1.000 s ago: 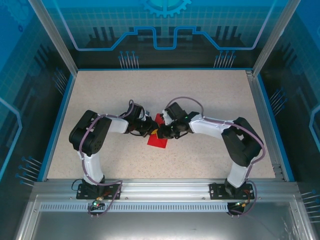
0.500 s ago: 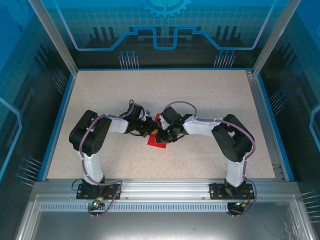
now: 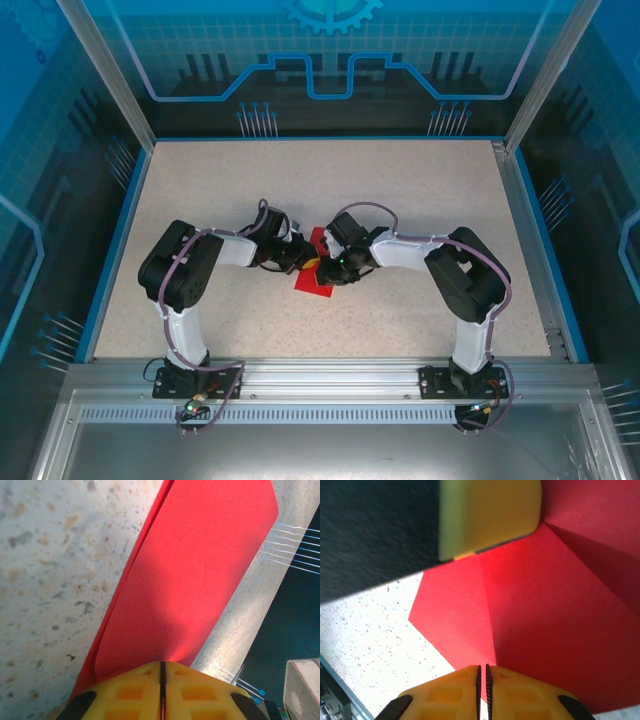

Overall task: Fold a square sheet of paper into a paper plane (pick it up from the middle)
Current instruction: Fold the triangle a second time at the center of the table.

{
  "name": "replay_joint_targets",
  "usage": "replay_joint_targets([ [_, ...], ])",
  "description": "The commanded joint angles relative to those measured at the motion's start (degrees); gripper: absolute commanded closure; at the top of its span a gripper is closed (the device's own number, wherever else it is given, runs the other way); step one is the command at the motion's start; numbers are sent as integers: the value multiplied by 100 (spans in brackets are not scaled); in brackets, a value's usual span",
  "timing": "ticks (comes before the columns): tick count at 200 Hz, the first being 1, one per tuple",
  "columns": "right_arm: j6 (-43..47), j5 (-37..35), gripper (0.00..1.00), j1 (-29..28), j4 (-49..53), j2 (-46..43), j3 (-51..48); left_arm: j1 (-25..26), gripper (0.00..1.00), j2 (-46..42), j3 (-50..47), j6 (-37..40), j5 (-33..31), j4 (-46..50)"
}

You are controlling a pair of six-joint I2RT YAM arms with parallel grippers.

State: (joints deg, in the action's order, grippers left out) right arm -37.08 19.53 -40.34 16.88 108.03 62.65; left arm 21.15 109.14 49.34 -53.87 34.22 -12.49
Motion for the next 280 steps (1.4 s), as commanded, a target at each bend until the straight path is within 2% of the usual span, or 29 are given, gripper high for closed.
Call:
replay_joint_targets([
  [1, 146, -115, 86, 69, 249, -19, -93, 28, 90, 213, -109, 111, -143, 502],
  [107, 272, -169, 85, 79, 340, 69, -280, 30, 90, 265, -109, 122, -150, 500],
  [179, -98, 535, 83, 174, -45, -360, -156, 30, 90, 239, -143, 125, -143, 504],
  [202, -293, 631, 83, 167, -76, -228, 87, 29, 90, 242, -144, 129, -143, 502],
  [227, -459, 432, 83, 175, -6, 62, 262, 29, 90, 234, -142, 126, -126, 506],
  [280, -665, 536, 83, 203, -85, 536, 63, 27, 91, 248, -139, 127, -146, 537],
])
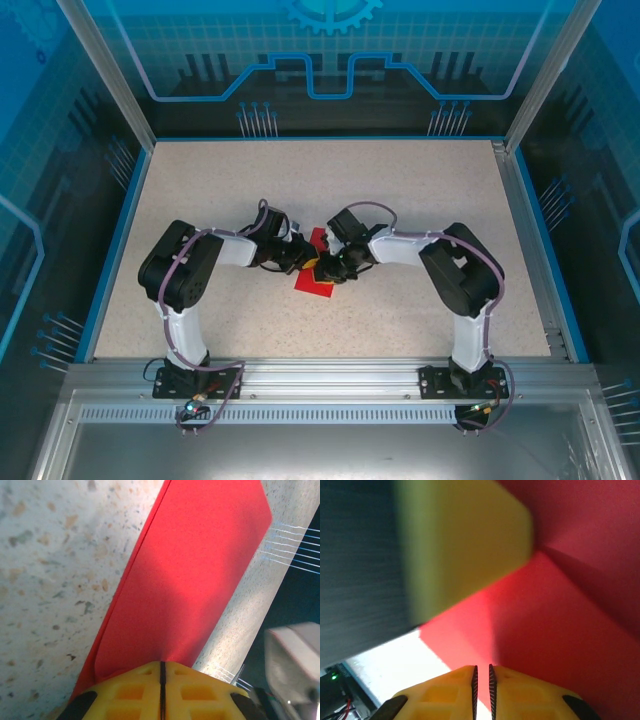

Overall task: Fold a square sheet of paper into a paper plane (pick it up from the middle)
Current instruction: Fold the triangle a second time at the center of the table.

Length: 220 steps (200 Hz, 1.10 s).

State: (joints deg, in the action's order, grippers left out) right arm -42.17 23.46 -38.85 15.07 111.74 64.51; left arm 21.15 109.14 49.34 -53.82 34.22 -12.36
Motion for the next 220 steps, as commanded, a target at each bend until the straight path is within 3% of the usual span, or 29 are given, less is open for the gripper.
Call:
replay_joint_targets([
  [1, -158, 143, 83, 58, 94, 160, -143, 29, 91, 248, -142, 124, -149, 524],
  [115, 227, 203, 82, 63, 364, -384, -565, 21, 92, 353, -129, 58, -247, 584],
  [220, 704, -253, 82, 27, 979, -640, -762, 21, 92, 353, -74, 110, -273, 700],
])
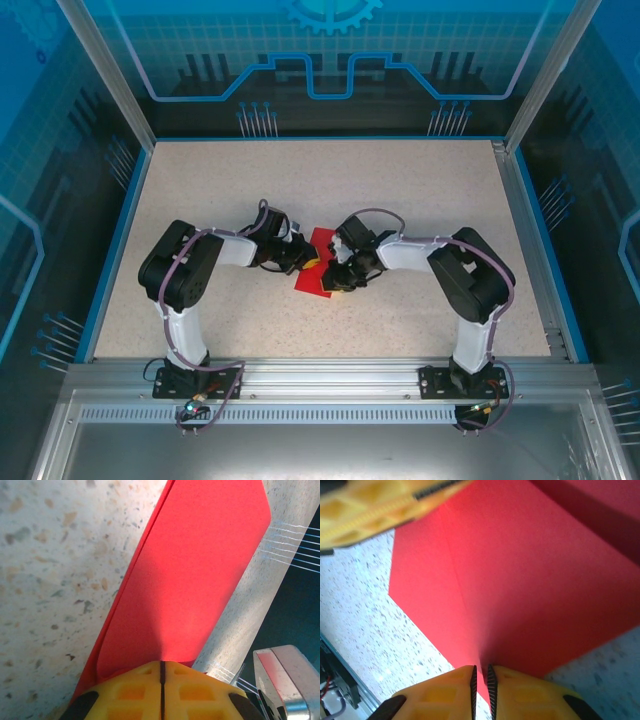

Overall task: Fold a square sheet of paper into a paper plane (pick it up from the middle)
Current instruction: Fold the triangle a second time at the center of the table.

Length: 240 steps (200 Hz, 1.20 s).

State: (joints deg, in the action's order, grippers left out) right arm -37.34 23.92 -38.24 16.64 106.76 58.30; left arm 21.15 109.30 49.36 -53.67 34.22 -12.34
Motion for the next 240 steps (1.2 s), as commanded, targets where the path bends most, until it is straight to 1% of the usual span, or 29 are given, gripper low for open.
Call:
replay_joint_targets([
  [1, 224, -304, 82, -35, 827, -144, -138, 21, 92, 338, -76, 94, -274, 698],
  [27, 221, -210, 82, -47, 836, -298, 59, 18, 92, 330, -57, 119, -248, 706],
  [59, 196, -368, 83, -201, 904, -504, 447, 22, 92, 294, -85, 135, -232, 723],
  [95, -10, -558, 87, -548, 779, -191, 844, 28, 92, 285, -83, 132, -206, 724],
  [118, -76, -679, 90, -662, 1016, 77, 1099, 30, 92, 286, -67, 137, -196, 720],
  [130, -72, -711, 91, -663, 1088, 88, 1081, 25, 92, 286, -50, 131, -187, 732],
  [138, -73, -829, 89, -660, 1158, 21, 1025, 29, 92, 285, -41, 154, -187, 750],
  [148, -63, -980, 86, -637, 1235, -121, 931, 30, 92, 284, -41, 160, -187, 763],
  [183, -194, -1108, 84, -420, 1222, -647, 377, 25, 92, 288, -21, 163, -187, 768],
  [194, -261, -873, 82, -355, 872, -860, 174, 28, 92, 290, -30, 172, -187, 768],
  [205, -289, -523, 82, -351, 487, -934, 120, 22, 92, 285, -41, 155, -190, 747],
  [224, -343, -382, 84, -504, 393, -730, 411, 25, 92, 294, -31, 155, -176, 757],
  [240, -346, -321, 86, -673, 433, -372, 743, 24, 92, 281, -40, 161, -187, 768],
])
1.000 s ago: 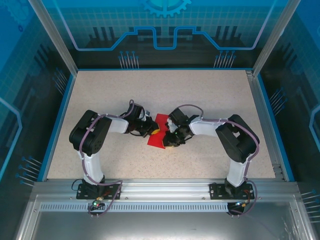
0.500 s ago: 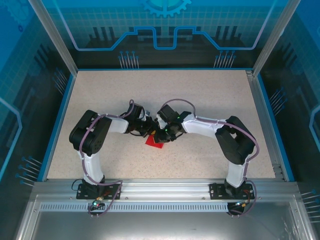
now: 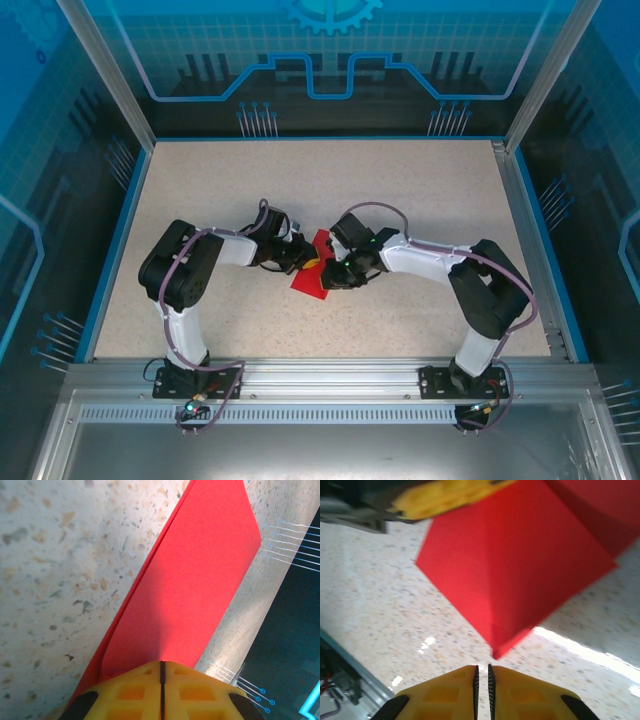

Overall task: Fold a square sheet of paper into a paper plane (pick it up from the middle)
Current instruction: Fold the triangle a second time at the center of the table.

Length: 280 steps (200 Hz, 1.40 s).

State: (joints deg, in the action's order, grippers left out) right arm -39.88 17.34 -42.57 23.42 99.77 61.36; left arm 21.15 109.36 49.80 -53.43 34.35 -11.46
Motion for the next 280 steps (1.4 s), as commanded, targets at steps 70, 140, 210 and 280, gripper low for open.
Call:
replay_joint_targets([
  [70, -195, 243, 86, -66, -533, 1003, 200, 25, 92, 270, -65, 164, -191, 707],
  [140, 6, 501, 84, 185, -622, 853, -647, 24, 92, 305, -66, 175, -200, 717],
  [210, 23, 910, 81, 258, -919, 669, -1033, 30, 92, 305, -102, 127, -209, 698],
  [280, 121, 929, 79, 310, -964, 406, -1480, 28, 92, 323, -124, 146, -229, 700],
])
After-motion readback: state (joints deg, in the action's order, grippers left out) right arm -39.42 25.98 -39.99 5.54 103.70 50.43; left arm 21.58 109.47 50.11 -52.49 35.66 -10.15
